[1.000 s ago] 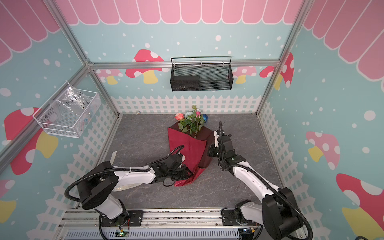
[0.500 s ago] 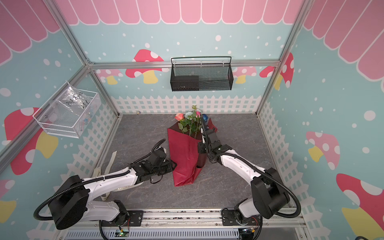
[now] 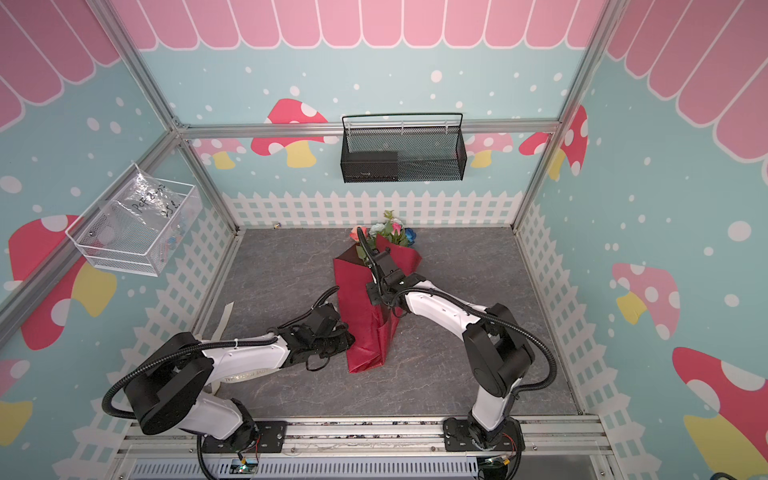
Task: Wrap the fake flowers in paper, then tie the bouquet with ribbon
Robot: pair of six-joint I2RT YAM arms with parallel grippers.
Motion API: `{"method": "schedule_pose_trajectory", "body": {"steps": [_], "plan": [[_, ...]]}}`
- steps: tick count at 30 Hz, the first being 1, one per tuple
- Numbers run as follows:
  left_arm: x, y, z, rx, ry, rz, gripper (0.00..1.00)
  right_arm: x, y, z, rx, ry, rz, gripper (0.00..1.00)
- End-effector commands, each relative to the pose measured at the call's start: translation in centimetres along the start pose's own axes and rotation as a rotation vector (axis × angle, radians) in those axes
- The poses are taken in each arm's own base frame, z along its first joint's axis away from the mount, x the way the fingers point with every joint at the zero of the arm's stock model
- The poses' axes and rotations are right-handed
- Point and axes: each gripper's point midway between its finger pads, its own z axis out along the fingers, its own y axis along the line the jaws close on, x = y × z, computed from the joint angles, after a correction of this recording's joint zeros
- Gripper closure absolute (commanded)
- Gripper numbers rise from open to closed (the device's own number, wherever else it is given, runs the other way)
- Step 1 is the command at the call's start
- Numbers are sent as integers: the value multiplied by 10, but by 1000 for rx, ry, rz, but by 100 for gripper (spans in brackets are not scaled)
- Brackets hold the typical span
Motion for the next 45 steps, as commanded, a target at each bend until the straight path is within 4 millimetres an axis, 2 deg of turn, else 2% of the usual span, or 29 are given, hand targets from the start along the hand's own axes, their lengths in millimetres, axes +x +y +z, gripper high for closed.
{"method": "schedule_pose_trajectory", "body": {"steps": [1,7,8,12,17,19,23,26,28,33,36,39,45], "plan": [[-3,-5,-1,26,-9,-19,78,-1,13,8,-5,22,-60,96],[-4,-5,-6,36,-25,-22,78,-7,39,24,-51,27,-95,96],[-5,-5,-8,37,-30,-23,78,0,41,35,-51,49,-102,96],[-8,-5,-16,30,-49,-21,78,0,47,52,-58,60,-111,96],[-13,9,-31,-31,-90,-38,75,6,51,68,-66,79,-119,95],[-19,18,-39,-53,-123,-63,72,10,52,74,-71,85,-117,89],[-35,32,-52,-69,-175,-108,67,11,54,79,-81,86,-113,84],[-61,33,-65,-41,-235,-147,62,12,52,79,-71,81,-107,85],[-86,28,-77,5,-292,-177,55,14,52,78,-76,66,-98,85],[-149,7,-98,122,-425,-219,51,14,55,73,-108,24,-83,85],[-185,-15,-106,188,-490,-208,48,12,55,70,-111,0,-83,85],[-216,-37,-104,231,-519,-179,38,13,53,71,-103,0,-86,85],[-261,-75,-83,269,-498,-112,33,16,52,72,-97,5,-90,86]]}}
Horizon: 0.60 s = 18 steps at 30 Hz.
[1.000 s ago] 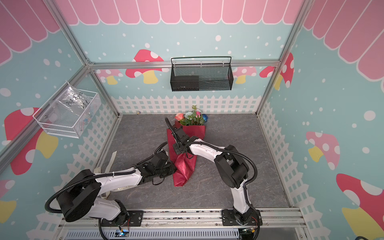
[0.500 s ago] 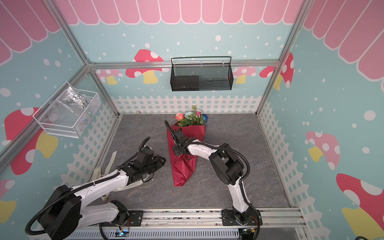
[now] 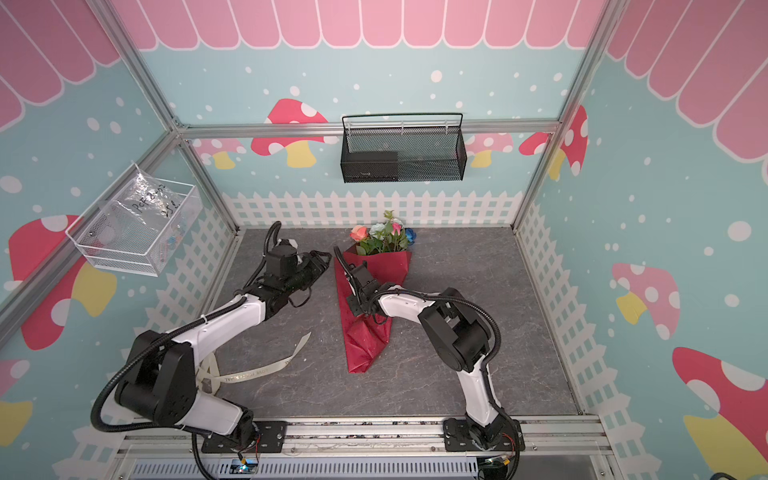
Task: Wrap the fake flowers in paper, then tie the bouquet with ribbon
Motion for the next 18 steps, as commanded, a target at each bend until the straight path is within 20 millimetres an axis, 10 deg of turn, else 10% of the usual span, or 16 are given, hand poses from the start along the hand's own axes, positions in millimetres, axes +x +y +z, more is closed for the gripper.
{"method": "schedule_pose_trajectory", "body": {"steps": [1,18], "plan": [[-10,-19,19,39,17,53,33,-10,2,-10,-3,-38,-8,85],[4,17,82,-103,157,72,47,-14,4,-8,-8,-41,-21,85]]}}
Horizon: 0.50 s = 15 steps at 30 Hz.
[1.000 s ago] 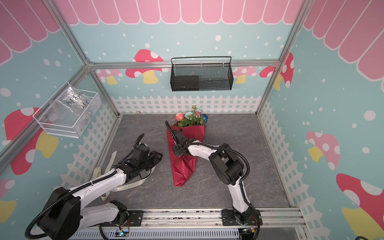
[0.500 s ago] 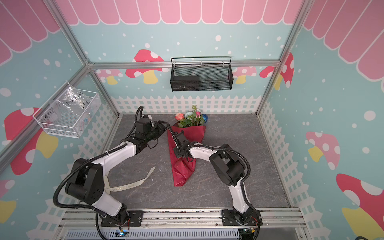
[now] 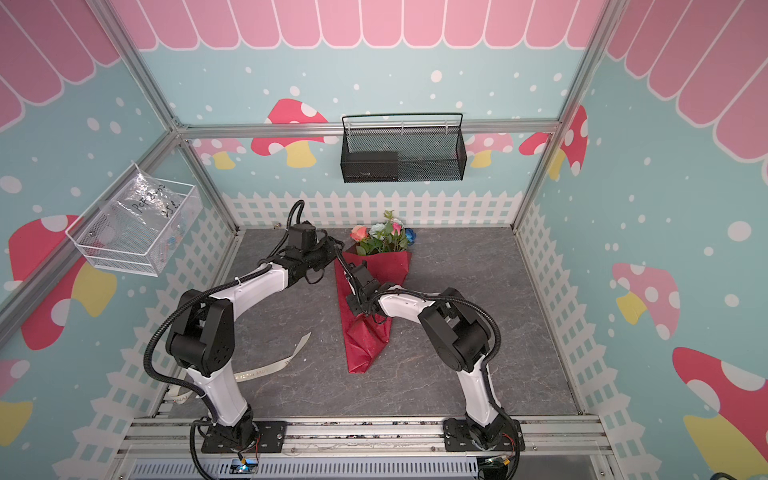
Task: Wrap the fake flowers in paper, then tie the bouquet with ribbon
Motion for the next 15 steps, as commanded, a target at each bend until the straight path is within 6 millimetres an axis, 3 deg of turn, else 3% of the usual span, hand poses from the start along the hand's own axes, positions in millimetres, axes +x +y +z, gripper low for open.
{"method": "schedule_pose_trajectory", "body": {"steps": [1,7,10,14,15], "plan": [[9,5,13,-5,63,-6,48,-11,3,-7,-6,-28,-19,85],[26,7,36,13,134,-18,55,-13,6,-6,-16,-27,-28,85],[32,11,44,14,160,-23,71,-15,6,-7,-17,-25,-35,85],[32,15,45,3,152,-10,100,-20,4,-18,-6,-28,-39,84],[30,15,45,2,149,-7,100,-20,4,-22,-4,-30,-39,82]]}}
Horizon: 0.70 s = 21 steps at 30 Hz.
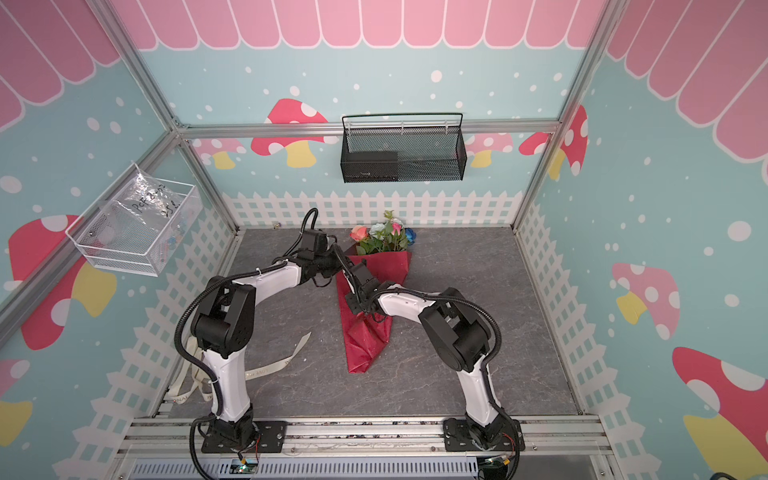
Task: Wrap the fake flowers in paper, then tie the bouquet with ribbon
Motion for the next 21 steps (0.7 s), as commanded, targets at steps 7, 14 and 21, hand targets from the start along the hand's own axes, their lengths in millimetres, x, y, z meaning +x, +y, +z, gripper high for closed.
{"method": "schedule_pose_trajectory", "body": {"steps": [7,14,21], "plan": [[-12,-12,1,42,-20,36,100,-27,9,-63,-55,-86,7,63],[-14,-13,0,49,-25,38,100,-21,14,-101,-115,-115,47,51],[-11,-14,-2,73,-22,50,100,14,28,-120,-227,-47,103,61]]}}
